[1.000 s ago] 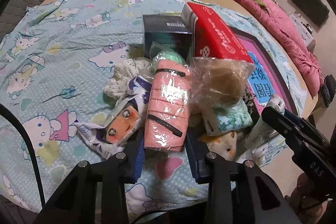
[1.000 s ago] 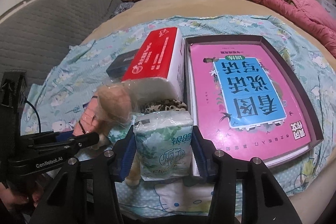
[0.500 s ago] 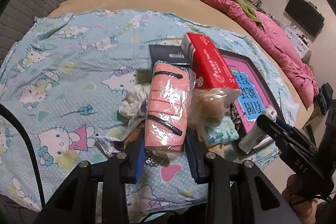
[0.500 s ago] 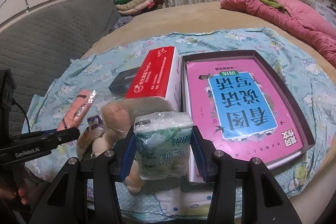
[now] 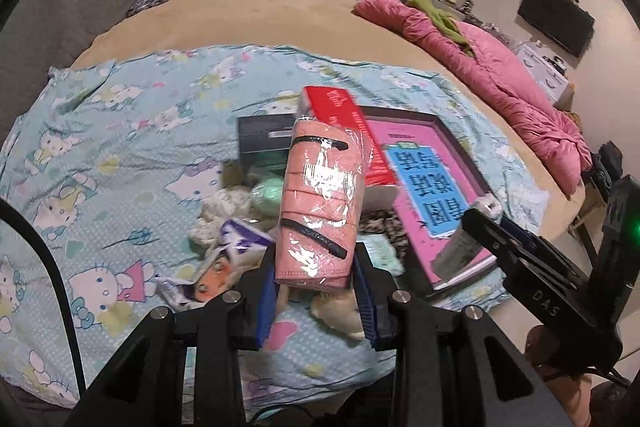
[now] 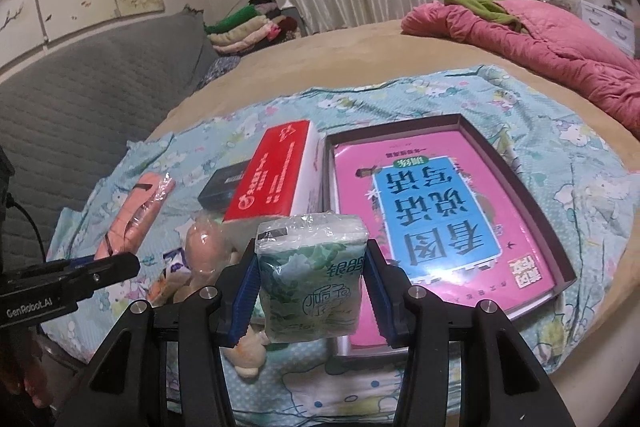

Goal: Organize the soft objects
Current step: 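Carry the pink pack with the left tool while the right tool carries the tissue pack over the pink tray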

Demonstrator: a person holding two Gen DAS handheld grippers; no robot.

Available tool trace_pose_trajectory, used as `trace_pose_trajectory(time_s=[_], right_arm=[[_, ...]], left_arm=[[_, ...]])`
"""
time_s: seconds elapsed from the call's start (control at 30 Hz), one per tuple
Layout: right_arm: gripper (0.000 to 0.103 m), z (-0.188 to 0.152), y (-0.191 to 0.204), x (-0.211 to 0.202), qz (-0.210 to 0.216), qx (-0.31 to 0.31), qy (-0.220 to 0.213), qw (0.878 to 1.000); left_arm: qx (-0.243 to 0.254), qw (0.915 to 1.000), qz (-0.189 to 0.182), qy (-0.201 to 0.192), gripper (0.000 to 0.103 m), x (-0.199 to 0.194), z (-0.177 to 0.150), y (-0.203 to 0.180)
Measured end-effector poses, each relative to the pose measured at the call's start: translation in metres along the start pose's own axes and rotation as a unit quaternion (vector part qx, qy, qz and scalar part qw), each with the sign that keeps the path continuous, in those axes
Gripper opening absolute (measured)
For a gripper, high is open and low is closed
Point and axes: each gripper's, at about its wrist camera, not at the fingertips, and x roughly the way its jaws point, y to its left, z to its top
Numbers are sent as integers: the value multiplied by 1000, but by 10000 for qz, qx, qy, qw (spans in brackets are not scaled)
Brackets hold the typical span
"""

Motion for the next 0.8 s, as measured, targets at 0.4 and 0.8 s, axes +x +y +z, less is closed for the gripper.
trace_pose_trajectory(time_s=[0.4,0.8], right_arm=[[51,7,-27,-20,-174,296,-276,9990],[51,16,-68,-40,-739,572,-512,9943]], left_arm=[[382,9992,-98,-31,35,3,7,-52],[808,9967,-18,9,35,21,10,-92]])
